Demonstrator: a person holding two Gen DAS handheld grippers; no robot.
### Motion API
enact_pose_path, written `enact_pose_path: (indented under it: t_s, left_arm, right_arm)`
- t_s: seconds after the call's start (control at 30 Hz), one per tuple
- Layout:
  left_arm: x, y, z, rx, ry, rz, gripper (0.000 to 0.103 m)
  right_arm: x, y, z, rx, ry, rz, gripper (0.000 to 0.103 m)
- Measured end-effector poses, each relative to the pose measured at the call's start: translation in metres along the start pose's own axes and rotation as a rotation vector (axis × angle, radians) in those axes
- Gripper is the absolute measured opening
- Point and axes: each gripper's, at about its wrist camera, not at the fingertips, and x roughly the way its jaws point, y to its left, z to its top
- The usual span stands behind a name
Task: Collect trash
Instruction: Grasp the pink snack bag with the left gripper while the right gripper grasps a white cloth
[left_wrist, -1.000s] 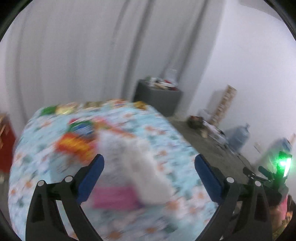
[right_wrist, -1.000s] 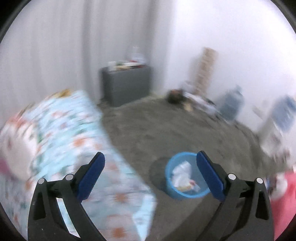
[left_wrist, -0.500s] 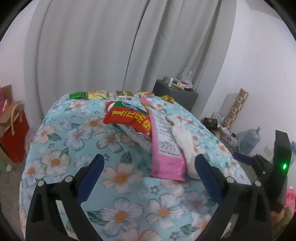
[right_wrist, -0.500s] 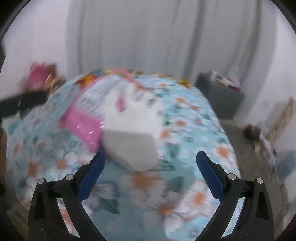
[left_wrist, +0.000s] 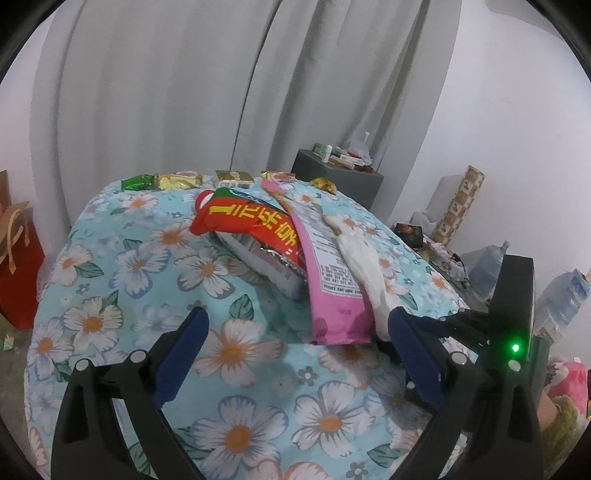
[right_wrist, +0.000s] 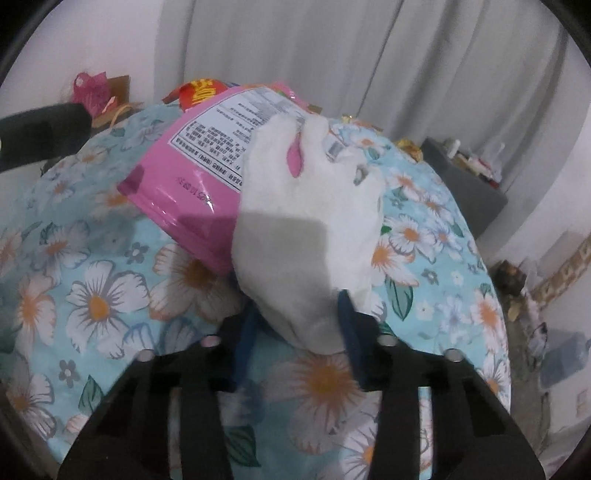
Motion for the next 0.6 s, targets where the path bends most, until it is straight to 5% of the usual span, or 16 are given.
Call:
enact_pose_path:
  t_s: [0.17,0.33,0.43,0.6]
  left_arm:
    - [0.008,-0.004,-0.004,-0.008,0.031,-0.038,0.090]
    - [0.028,-0.007,-0.004,-0.060,0.079,-0.104,0.077]
    - [0.043,-0.010,-0.003,-0.106,0.105,-0.151,0.065]
    - [0.057,-0.018,-0.003,-0.119,0.130,-0.169,0.023]
  right_arm:
    - [-0.006,-0.013,-0.006,0.085,0.020,0.048,0.010]
    - [-0.011,-0.040,-0.013,0.255,0.028,0.154,0.007]
    - [-0.012,-0.059,-0.018,0.373,0.028,0.227,0.006]
    - [-0.021,-0.080,-0.027,0.501,0.011,0.283,0.006]
